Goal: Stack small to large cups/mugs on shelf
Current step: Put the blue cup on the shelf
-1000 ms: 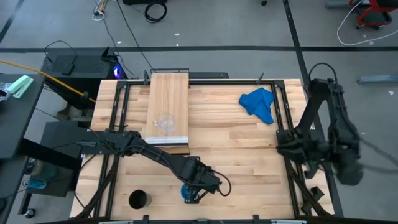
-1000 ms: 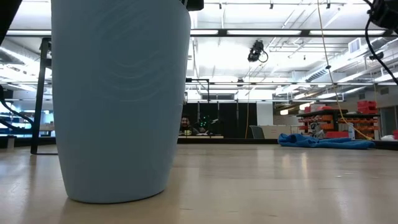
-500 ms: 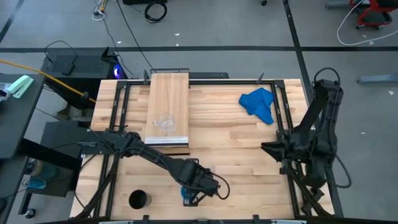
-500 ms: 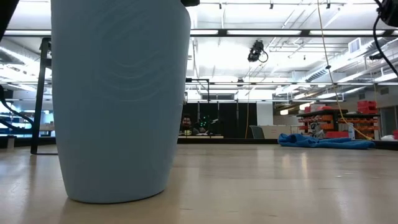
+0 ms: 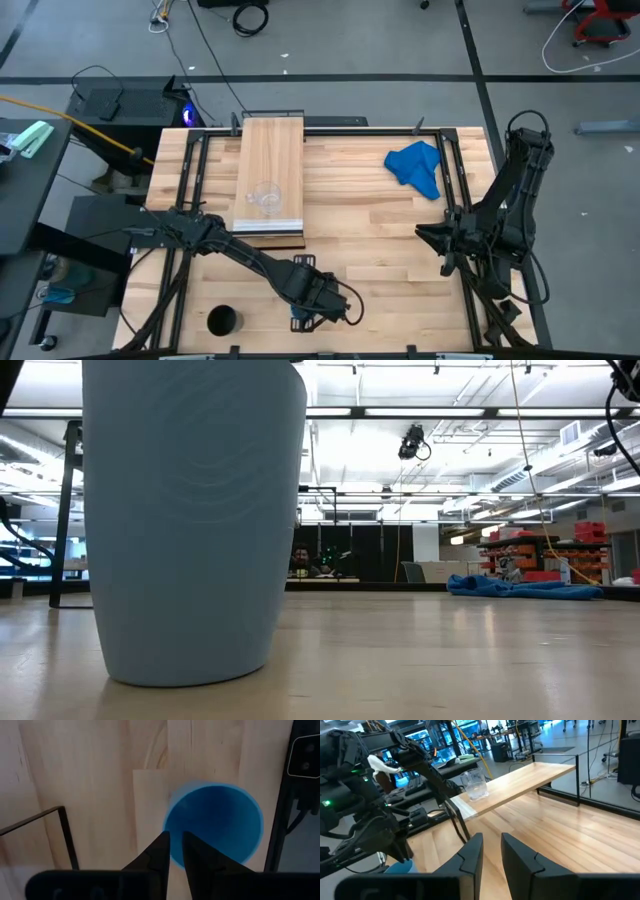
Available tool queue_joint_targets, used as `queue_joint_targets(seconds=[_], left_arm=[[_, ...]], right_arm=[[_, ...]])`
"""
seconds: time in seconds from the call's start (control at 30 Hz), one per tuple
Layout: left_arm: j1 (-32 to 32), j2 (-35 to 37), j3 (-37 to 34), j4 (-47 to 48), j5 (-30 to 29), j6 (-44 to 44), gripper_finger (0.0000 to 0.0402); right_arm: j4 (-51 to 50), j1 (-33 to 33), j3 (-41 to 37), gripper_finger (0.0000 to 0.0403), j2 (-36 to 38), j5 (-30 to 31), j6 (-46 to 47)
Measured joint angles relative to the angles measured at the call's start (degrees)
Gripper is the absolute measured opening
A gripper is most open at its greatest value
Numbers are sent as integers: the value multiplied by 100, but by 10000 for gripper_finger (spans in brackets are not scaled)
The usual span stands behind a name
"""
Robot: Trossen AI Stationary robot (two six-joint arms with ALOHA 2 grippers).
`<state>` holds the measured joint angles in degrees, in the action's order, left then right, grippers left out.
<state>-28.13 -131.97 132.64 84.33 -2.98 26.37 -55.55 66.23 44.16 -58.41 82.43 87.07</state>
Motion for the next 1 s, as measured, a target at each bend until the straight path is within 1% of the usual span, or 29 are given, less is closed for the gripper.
queue_joint_targets(seconds=[0.5,0.77,1.0], left_arm=[[103,-87,0,-167,2,-51,93],[101,-225,0,-322,162,-159,91],[112,-233,0,-319,172,-215,94]], right_arm=[[-4,-2,2,75,2,0,-2],[-7,-2,4,75,2,-2,-4],[-7,-2,4,75,6,0,-4]])
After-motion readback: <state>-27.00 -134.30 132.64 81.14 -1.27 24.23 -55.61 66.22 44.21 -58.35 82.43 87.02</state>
